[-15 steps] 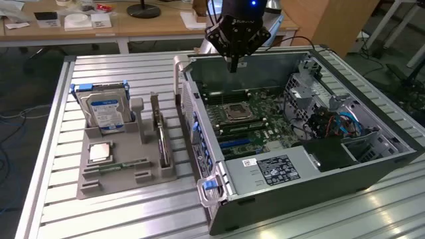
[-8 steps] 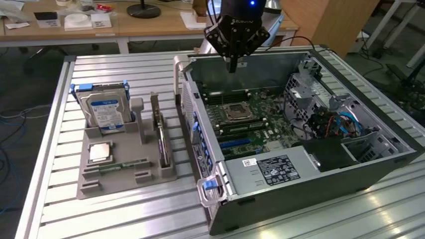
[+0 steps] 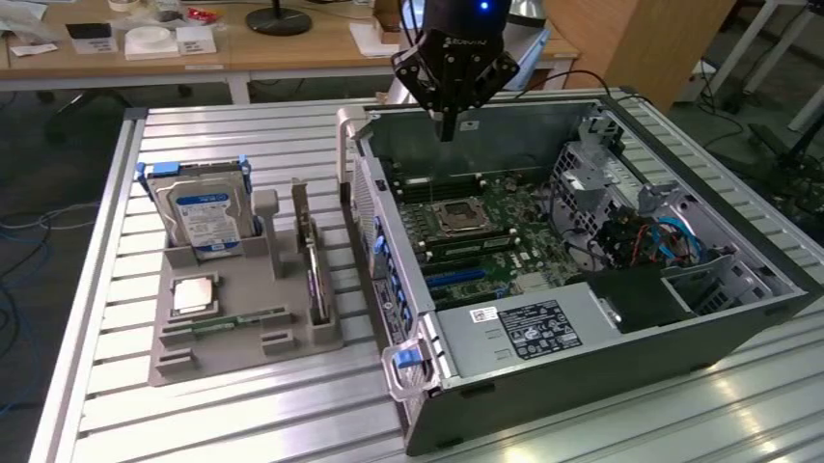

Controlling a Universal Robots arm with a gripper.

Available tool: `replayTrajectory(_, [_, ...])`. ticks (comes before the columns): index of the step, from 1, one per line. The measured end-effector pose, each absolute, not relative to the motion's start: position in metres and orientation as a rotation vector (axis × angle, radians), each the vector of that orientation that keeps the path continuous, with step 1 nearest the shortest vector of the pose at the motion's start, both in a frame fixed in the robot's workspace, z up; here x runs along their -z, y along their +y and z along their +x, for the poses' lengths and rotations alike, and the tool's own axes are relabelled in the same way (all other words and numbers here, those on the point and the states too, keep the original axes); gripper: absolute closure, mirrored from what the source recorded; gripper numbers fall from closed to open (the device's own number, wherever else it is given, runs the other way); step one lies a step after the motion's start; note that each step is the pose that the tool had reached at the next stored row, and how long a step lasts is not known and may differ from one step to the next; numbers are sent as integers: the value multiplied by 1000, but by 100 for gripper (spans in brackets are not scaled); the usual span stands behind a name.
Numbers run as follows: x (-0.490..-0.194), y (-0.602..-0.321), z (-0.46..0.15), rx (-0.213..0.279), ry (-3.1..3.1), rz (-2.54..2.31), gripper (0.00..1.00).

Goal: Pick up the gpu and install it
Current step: 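Reach for the gpu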

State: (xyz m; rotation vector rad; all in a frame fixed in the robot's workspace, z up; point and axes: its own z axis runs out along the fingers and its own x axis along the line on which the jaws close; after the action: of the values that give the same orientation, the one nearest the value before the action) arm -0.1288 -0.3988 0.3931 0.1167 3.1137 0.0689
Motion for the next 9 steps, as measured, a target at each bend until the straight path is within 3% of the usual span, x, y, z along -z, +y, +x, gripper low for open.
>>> replayTrajectory(9, [-393,-399,-136,-69,3114,117,89])
